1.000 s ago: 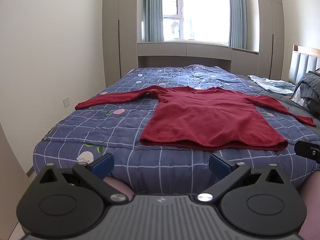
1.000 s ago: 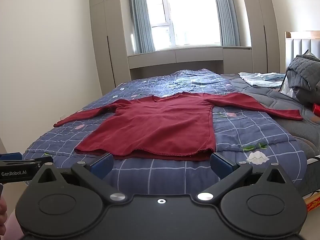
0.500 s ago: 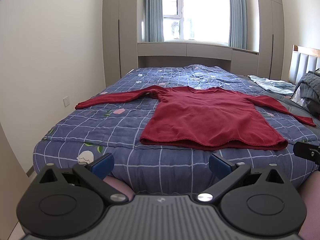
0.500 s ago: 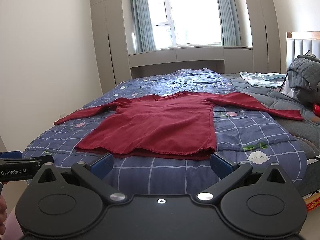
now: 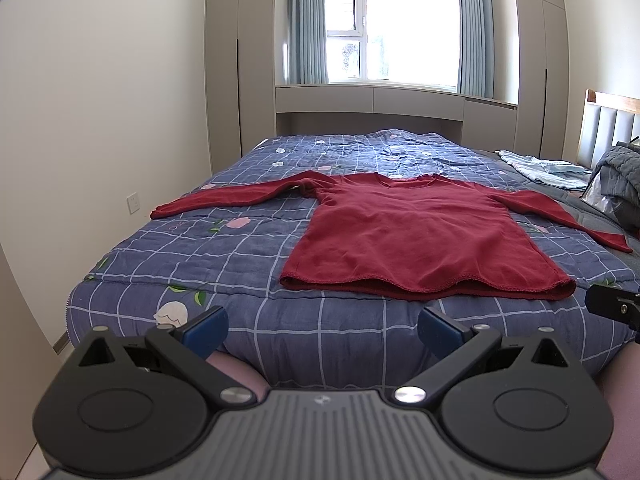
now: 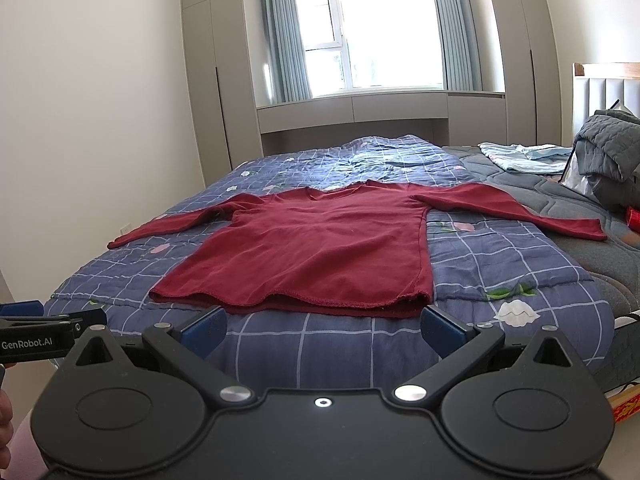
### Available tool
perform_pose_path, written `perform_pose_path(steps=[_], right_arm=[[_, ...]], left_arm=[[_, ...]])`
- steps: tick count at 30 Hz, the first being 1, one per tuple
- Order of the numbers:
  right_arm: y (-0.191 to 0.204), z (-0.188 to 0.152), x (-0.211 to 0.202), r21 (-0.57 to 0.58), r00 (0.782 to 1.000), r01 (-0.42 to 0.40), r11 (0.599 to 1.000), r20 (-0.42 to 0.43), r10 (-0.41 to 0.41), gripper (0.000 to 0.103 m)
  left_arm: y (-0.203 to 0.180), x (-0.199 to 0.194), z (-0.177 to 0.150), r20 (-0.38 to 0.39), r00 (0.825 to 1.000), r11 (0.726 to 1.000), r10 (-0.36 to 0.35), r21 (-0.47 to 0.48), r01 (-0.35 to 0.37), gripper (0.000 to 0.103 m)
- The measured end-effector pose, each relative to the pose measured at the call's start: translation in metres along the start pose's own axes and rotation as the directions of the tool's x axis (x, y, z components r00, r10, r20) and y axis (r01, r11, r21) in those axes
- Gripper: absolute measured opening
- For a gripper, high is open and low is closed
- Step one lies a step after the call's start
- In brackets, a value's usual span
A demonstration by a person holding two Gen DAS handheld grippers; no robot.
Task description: Fold small clothes
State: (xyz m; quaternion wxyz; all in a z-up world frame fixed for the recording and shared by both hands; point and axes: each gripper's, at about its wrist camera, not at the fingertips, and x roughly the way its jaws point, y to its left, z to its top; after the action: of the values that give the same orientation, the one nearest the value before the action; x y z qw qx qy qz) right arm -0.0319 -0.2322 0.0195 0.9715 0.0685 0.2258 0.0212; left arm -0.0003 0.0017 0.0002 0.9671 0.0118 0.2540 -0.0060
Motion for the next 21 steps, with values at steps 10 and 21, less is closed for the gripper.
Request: perform_pose_path(steps=[10, 21], right_arm=[[0.0007, -0.0038, -0.0005, -0.005, 1.0, -0.004, 1.0, -0.003, 0.004, 0.103], [0.0008, -0.0035, -0.0002, -0.005, 1.0, -0.004, 1.0, -0.005, 0.004, 0.103]], left_arm=[[0.0, 0.0, -0.0001, 0.0, 1.0, 1.0, 0.001, 0.0, -0.001, 0.103], [0.0003, -0.0001, -0.0002, 0.0, 1.0, 1.0, 0.0, 0.0, 0.0, 0.103]])
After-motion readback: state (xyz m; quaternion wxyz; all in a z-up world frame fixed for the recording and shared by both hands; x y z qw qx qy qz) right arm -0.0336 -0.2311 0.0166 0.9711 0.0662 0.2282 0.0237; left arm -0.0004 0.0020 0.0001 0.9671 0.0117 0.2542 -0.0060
